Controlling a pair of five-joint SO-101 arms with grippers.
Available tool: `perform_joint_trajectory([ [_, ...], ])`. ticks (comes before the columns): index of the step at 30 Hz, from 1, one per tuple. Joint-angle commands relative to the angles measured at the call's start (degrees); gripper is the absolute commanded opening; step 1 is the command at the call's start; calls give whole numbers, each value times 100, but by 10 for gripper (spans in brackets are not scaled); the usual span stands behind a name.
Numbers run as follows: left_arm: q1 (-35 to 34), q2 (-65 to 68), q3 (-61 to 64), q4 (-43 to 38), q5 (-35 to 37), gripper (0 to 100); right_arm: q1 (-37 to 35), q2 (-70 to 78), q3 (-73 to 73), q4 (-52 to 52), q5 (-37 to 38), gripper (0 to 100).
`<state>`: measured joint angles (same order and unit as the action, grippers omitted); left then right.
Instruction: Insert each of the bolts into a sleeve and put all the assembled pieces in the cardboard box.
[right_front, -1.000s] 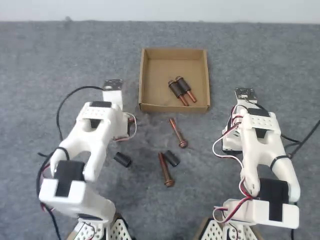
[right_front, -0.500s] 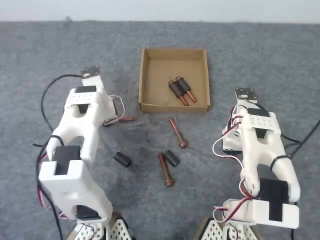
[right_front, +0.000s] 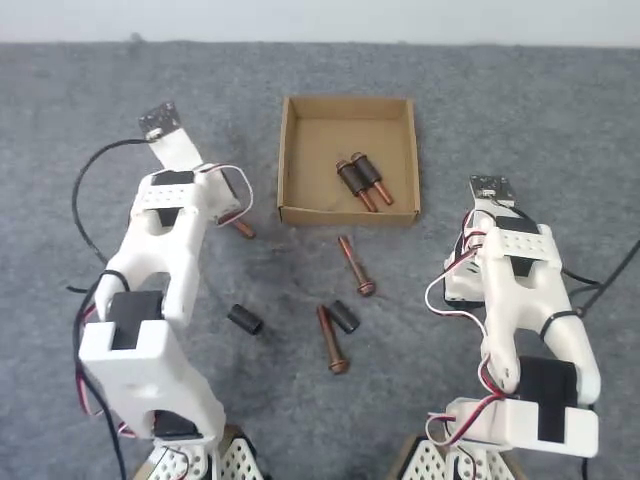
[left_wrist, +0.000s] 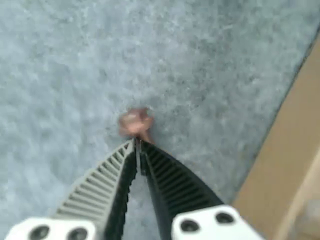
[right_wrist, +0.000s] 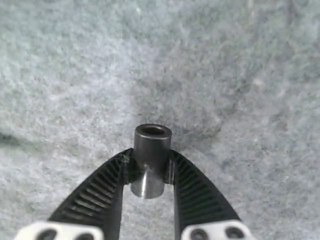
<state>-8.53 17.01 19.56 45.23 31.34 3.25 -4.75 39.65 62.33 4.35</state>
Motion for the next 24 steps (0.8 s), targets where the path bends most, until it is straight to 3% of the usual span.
perform_joint_trajectory([
  [1, 176, -598, -251, 360, 308, 11, 40, -268, -44, -40, 105, 9],
  [17, 9, -765, -154, 475, 519, 13, 31, -268, 9, -84, 105, 9],
  [24, 26, -765, -136, 484, 730, 147, 31, -268, 9, -84, 105, 9],
])
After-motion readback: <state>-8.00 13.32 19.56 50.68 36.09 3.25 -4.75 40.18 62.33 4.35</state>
